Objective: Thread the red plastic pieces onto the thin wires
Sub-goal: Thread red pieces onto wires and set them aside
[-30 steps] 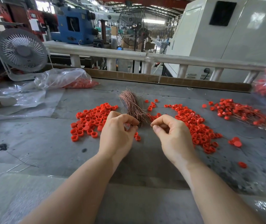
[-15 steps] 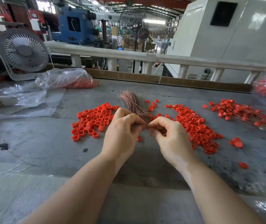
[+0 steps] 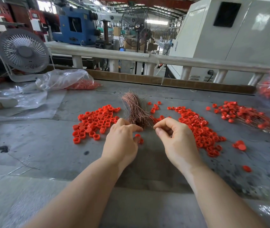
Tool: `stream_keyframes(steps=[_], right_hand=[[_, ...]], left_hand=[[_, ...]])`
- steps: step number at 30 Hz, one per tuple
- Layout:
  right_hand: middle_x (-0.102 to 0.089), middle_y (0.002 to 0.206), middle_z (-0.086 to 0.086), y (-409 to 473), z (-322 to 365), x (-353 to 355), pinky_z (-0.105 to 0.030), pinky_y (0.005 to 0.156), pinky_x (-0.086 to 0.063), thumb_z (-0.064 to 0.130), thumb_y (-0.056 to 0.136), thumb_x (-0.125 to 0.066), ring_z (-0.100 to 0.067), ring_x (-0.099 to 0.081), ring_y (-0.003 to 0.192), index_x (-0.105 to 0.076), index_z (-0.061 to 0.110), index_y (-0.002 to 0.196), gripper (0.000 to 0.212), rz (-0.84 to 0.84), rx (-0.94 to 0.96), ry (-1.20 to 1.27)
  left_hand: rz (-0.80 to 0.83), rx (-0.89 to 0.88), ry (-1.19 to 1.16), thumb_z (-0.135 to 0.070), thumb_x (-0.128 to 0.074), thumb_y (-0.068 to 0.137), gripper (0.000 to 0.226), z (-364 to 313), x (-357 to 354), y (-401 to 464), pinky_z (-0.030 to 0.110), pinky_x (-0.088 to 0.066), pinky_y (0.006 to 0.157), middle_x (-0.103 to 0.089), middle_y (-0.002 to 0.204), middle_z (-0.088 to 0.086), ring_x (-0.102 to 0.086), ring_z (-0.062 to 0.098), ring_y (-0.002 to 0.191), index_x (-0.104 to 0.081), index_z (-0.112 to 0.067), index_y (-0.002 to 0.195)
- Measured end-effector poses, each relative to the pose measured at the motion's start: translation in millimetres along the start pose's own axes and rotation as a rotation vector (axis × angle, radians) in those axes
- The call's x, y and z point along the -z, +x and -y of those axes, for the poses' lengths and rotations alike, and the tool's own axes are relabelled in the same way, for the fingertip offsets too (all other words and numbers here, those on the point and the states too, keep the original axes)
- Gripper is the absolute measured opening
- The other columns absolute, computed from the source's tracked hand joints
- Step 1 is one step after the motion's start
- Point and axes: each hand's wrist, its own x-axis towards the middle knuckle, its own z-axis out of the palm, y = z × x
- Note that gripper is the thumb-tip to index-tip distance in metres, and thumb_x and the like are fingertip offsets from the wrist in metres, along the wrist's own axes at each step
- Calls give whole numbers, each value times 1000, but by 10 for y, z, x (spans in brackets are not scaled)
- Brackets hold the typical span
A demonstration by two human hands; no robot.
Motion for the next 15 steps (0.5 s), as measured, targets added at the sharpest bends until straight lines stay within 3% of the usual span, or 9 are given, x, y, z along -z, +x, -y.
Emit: stream_keyframes(steps=[6,10,13,15], right_hand=[[-57,63,15,-10,18,10,-31,66,-45,5,84,-63,-10,-54,65,-59,28,70,26,1,-1,-18],[-59,66,13,-12,17,7,-31,67,-46,6,85,-62,-13,-56,68,-60,26,72,24,1,-3,-24],[-59,65,13,-14,15,11,-25,64,-44,6,85,-62,-7,-54,64,-60,26,72,24,-7,-5,-13],[-61,65,11,-10,18,17,-23,63,-44,5,85,-62,-6,-54,62,-61,24,73,23,-21,-10,19]], left_hand=[[10,4,55,-10,-52,90,38,26,4,-9,30,-35,97,-46,117,0,-40,21,114,-60,-27,123],[46,-12,116,-19,-56,91,28,30,10,-5,33,-35,96,-48,117,1,-40,22,113,-63,-28,116],[-38,-41,6,-24,-64,85,14,13,24,-11,25,-35,86,-51,100,-3,-46,19,101,-68,-26,98],[-102,-24,-190,-18,-70,80,11,-28,45,-4,15,-36,73,-55,84,-12,-53,11,85,-66,-28,84]])
